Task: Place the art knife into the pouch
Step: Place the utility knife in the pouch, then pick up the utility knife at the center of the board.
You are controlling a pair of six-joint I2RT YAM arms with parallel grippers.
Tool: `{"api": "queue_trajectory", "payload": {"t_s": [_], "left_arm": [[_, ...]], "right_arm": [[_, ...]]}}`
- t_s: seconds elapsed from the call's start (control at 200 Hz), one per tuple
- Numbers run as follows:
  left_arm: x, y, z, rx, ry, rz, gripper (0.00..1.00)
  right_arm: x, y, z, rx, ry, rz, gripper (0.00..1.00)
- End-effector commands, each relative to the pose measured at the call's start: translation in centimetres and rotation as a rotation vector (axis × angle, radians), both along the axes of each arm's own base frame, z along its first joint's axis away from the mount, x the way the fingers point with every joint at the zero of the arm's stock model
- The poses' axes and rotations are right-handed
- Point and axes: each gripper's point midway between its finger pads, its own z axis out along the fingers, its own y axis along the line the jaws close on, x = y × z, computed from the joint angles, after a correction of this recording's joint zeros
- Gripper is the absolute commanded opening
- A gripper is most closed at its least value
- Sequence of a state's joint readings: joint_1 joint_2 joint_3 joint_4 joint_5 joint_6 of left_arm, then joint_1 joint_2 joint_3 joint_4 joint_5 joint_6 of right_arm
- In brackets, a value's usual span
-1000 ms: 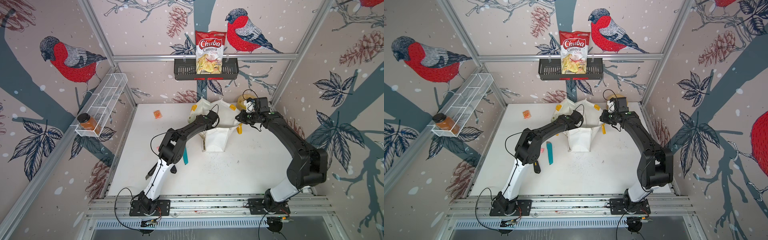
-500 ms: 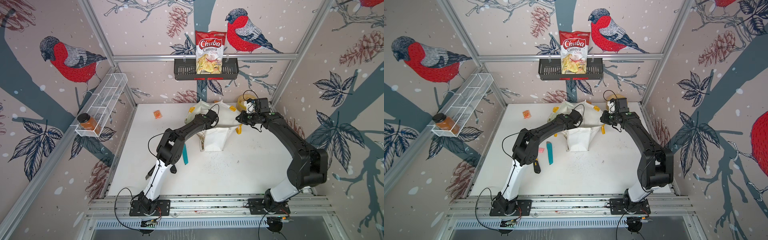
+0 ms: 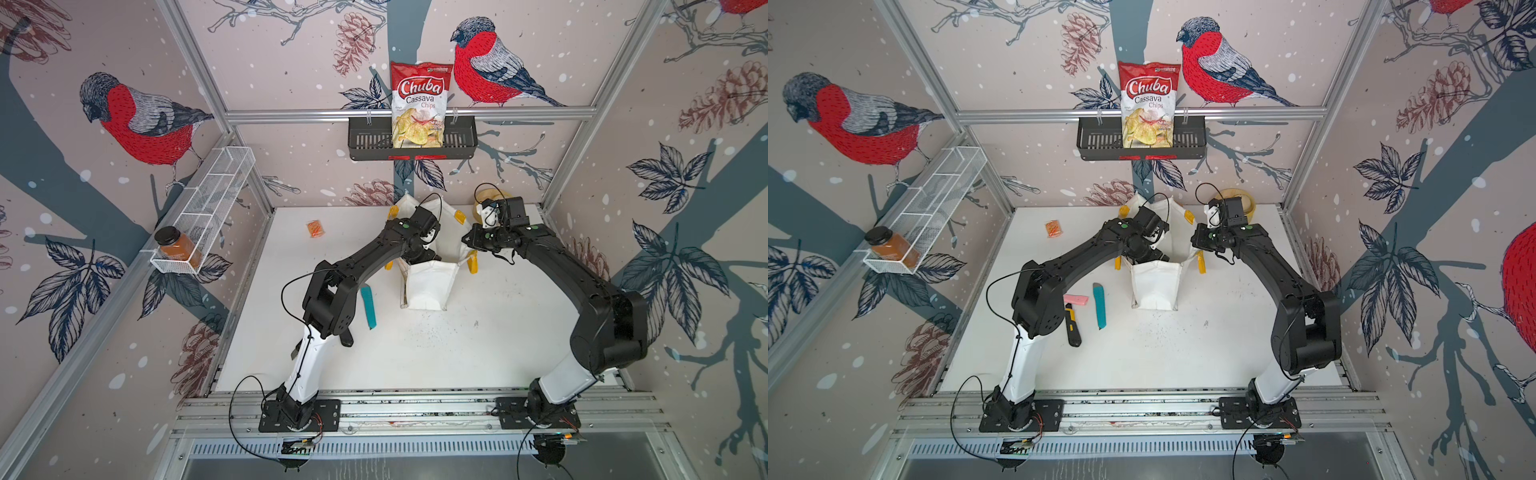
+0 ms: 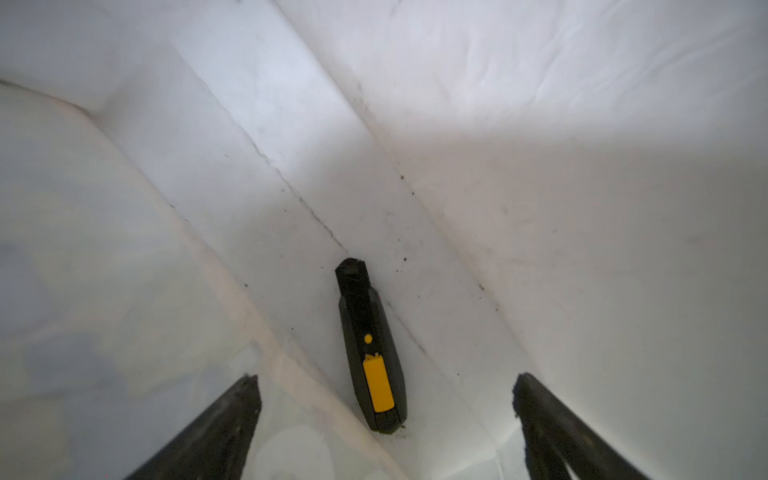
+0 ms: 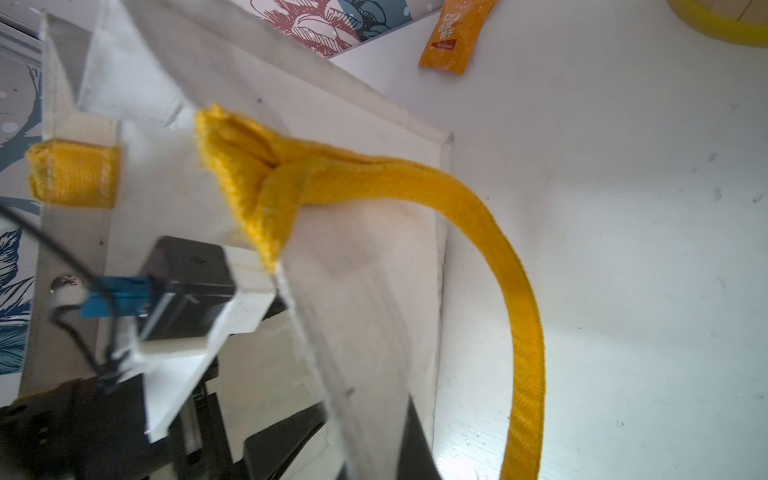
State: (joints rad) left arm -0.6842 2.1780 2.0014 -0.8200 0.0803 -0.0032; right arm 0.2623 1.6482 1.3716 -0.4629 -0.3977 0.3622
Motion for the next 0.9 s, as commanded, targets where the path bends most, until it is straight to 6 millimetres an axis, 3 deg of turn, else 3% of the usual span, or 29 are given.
{"api": "queue_trajectory", "payload": {"t_s": [0.0,0.105,0.24,0.46,0.54,0.68,0.806,0.896], "left_arm": [[0.0,-1.3,4.3,-0.090,-0.056,-0.003,0.96],[0.3,-0.8,7.7,-0.114,-0.131,0.032,0.96],[0.1,0.6,10.7,-0.139,-0.213,0.083,0.96],[-0.5,4.3,16.6,-0.217,-0.376,0.235,0.96],[-0.9,5.8,17.8,-0.257,-0.430,0.297,0.96],[-1.9,8.9,17.3,-0.274,-0.411,0.450,0.96],[-3.3,10.3,14.3,-0.234,-0.350,0.491,0.96],[-4.1,13.7,11.4,-0.148,-0.323,0.628,0.96]], "right_arm": [[0.7,0.4,0.3,0.016,-0.037,0.015,0.00],[0.7,0.7,-0.1,0.035,-0.036,0.025,0.00],[0.6,1.0,-0.1,0.050,-0.039,0.035,0.00],[0.6,1.2,0.1,0.059,-0.061,0.043,0.00],[0.7,1.1,-0.1,0.050,-0.061,0.039,0.00],[0.8,1.2,-0.9,0.010,-0.053,0.043,0.00],[0.7,1.8,-0.9,0.021,-0.060,0.069,0.00],[0.4,2.4,0.0,0.043,-0.102,0.101,0.00]]}}
